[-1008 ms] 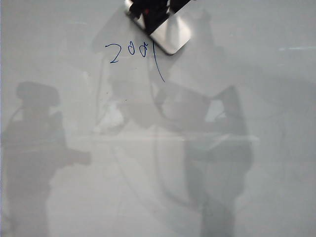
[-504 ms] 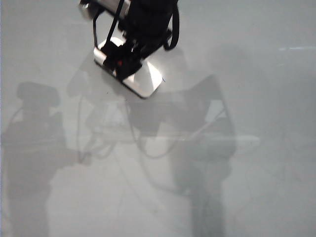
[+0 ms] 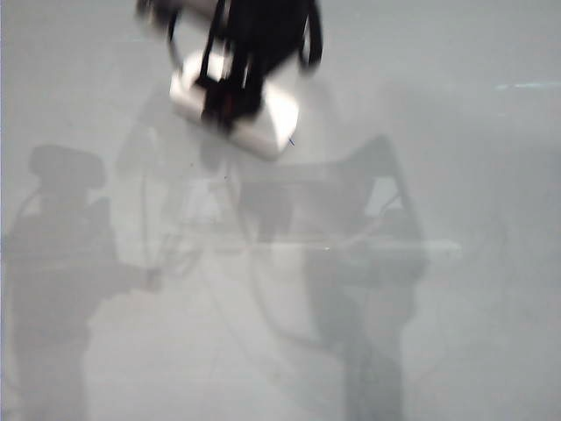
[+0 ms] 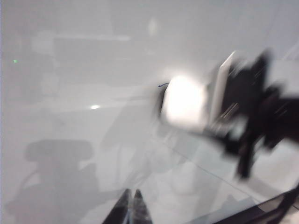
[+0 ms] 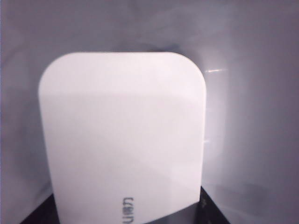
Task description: Grab the whiteboard eraser that is attached to the surface of the whiteboard and use it to clean the writing on the whiteboard.
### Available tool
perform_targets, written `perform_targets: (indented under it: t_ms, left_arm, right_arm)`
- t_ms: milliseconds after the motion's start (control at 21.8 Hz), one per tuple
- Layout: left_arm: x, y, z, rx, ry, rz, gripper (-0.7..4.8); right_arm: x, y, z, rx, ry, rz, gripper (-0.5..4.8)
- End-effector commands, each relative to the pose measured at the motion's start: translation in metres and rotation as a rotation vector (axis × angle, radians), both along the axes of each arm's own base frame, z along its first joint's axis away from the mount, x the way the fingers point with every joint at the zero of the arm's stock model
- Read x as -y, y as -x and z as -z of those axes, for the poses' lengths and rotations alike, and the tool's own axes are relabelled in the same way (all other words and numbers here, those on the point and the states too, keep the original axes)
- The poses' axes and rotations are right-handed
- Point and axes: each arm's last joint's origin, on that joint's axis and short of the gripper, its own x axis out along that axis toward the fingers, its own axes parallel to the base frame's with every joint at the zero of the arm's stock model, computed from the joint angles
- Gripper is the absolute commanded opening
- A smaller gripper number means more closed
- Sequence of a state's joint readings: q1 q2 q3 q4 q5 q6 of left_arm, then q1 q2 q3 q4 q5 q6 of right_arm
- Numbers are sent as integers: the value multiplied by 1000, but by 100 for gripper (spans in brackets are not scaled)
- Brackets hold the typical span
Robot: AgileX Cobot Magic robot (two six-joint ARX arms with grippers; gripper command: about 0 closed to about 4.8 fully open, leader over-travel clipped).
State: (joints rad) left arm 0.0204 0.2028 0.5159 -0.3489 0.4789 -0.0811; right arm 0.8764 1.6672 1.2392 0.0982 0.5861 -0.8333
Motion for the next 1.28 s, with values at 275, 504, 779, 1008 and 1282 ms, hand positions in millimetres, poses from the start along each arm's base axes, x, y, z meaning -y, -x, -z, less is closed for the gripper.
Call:
perform_targets:
  t_ms: [275,504,779,1008,1282]
  left_arm:
    - [0,0,-3,20,-4,-16,-6]
    - [0,0,-3,21,-5,-16,-6]
    - [-1,0,-3,39,-44,-31,-6]
    - [-1,0,-3,39,-45,-31,-6]
    - [-1,0,-3,40,-45,-32,-6]
  right_arm:
    - [3,14,-34,117,-17,50,260]
    - [-2,12,-34,74,41,90,260]
    - [-27,37,-37,39,91,76,260]
    - [-39,42,-23,13,134,48,259]
    - [-42,20,-48,23,105,78,247]
